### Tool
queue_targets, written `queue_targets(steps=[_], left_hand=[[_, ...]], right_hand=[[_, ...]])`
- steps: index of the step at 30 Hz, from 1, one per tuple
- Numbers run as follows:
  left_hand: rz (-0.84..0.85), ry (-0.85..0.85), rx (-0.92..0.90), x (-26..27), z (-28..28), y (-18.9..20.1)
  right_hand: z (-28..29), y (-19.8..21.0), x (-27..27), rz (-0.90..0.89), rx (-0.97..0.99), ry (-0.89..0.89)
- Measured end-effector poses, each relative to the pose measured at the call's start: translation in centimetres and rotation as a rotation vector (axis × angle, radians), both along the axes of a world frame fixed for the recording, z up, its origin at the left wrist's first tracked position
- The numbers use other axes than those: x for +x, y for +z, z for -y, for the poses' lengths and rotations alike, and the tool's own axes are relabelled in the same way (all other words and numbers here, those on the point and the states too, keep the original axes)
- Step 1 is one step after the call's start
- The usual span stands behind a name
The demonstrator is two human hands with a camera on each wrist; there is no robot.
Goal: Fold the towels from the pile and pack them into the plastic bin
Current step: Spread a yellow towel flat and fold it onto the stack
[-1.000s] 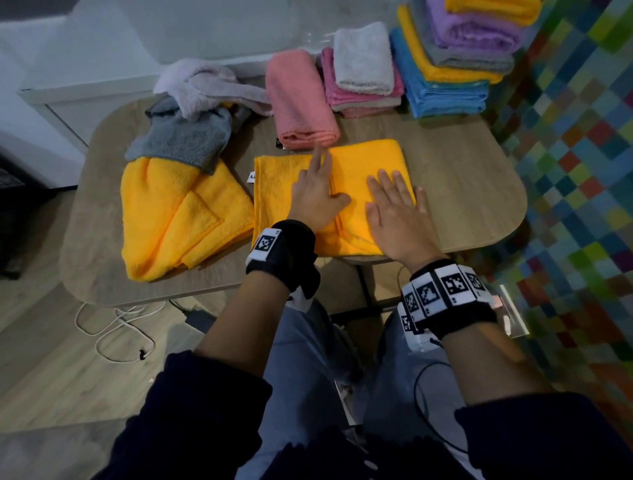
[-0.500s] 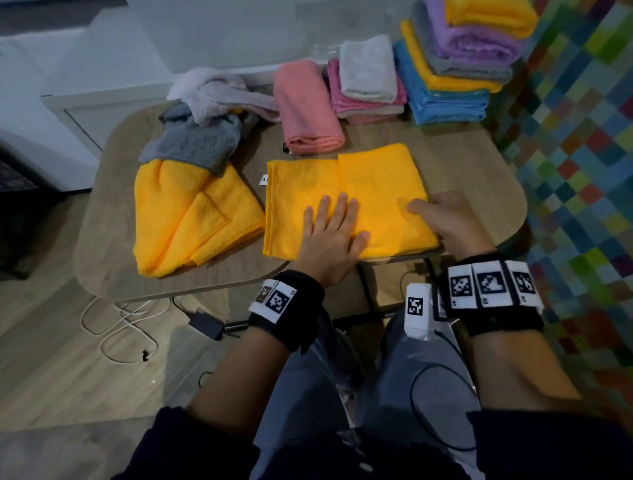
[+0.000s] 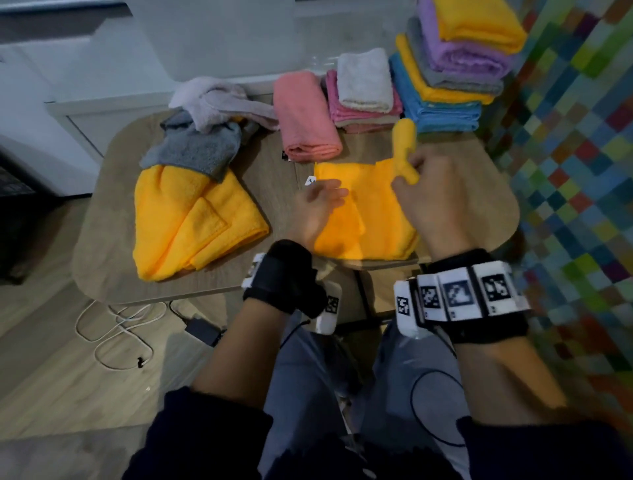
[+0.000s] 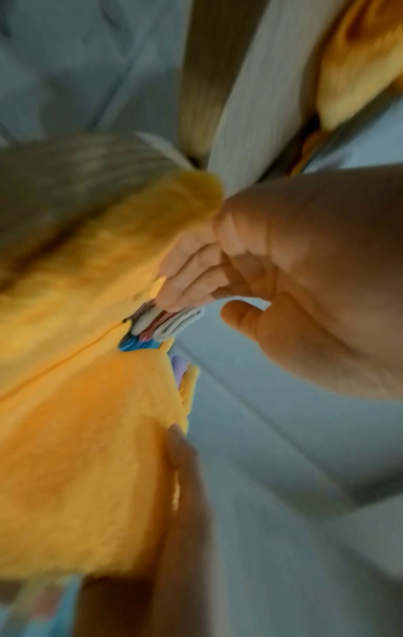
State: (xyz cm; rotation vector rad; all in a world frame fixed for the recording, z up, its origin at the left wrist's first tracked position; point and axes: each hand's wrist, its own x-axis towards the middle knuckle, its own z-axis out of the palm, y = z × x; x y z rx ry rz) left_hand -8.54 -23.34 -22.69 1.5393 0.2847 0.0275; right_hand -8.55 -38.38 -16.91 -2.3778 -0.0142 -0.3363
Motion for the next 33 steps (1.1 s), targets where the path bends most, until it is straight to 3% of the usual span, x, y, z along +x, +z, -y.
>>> queue_targets(steps=[2, 4, 7, 10, 14, 16, 17, 19, 22, 27, 30, 33], left_hand=[[-0.115, -0.046, -0.197, 0.3, -1.3, 0.6], [-0.199, -0.073, -0.239, 0.8, -1.9, 0.9], [-0.199, -0.058, -0.086, 1.4, -1.8, 0.6], [-0.161, 0.033, -0.004, 1.8, -2.2, -1.1], [-0.185, 0.012, 0.079, 1.3, -2.2, -0.9], [-0.175, 0.014, 0.185, 1.2, -2.1, -0.6], [-0.153, 0.027, 0.233, 1.3, -1.9, -0.5], [-0.096, 0.028, 0.341, 1.4, -1.7, -0.8], [-0.136, -0.016, 0.579, 1.4, -1.9, -1.5], [-0.234, -0.101, 0.847, 1.1, -1.6, -1.1], [-0.246, -0.117, 0.924, 0.7, -1.1, -0.7], [-0.156, -0.120, 0.922, -0.1, -0.5, -0.3]], right_hand=[[-2.7, -0.7, -0.3, 0.009, -0.020, 0.074], [-4.9, -1.4, -0.9, 0.012, -0.059, 0.163], [-6.4, -2.4, -1.5, -0.030, -0.102, 0.307], [-6.2, -3.5, -1.8, -0.056, -0.019, 0.393], [-5.3, -4.9, -1.8, 0.045, 0.189, 0.288], [-4.7, -5.8, -1.2, 0.176, 0.002, 0.202], [-4.4, -6.3, -0.8, 0.159, -0.125, 0.189], [-3.8, -7.5, -0.4, -0.025, -0.337, 0.236], [-3.2, -8.9, -0.3, -0.151, -0.429, 0.304], [-2.5, -8.2, 0.7, -0.199, -0.239, 0.365], [-2.1, -6.9, 0.5, -0.123, -0.066, 0.065], [-1.8, -5.1, 1.1, -0.384, 0.093, -0.054]])
